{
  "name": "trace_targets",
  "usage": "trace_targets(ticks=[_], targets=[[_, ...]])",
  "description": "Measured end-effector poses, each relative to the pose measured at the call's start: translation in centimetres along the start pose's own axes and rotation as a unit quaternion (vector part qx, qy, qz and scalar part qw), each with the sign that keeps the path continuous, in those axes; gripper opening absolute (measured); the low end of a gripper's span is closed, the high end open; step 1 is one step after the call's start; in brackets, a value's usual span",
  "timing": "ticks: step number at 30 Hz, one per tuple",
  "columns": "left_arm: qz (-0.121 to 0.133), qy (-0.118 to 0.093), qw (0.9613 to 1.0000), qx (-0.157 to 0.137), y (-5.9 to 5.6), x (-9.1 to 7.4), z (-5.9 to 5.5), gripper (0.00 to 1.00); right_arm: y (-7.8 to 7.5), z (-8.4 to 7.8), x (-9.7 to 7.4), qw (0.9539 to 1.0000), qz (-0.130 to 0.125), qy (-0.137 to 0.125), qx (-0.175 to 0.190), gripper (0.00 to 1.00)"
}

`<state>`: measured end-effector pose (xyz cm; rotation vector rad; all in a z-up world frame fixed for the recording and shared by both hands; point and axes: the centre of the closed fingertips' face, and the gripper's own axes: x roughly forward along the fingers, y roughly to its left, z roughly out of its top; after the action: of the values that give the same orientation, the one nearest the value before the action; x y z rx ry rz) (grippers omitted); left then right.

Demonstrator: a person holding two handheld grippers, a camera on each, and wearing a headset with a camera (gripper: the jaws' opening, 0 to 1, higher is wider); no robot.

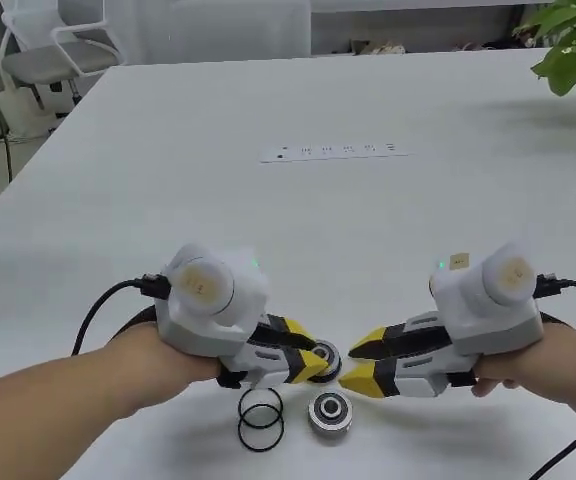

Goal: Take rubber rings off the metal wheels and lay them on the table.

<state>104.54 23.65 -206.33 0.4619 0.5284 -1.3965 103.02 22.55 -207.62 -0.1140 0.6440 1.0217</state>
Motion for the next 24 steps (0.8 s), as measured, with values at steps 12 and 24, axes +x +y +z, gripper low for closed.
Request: trace_targets(ticks=[12,24], targets=[[0.008,-0.009,0.9997,0.02,0.0,-0.1,0.1,0.07,-0.1,0.9,0.4,0.9999,0.001,0.002,-0.012,0.2],[0.013,-0.015,0.9996,0.018,-0.1,-0.2,0.0,0.07,0.1,0.4,1.4,0.9997,-0.002,0.014,-0.02,0.19]])
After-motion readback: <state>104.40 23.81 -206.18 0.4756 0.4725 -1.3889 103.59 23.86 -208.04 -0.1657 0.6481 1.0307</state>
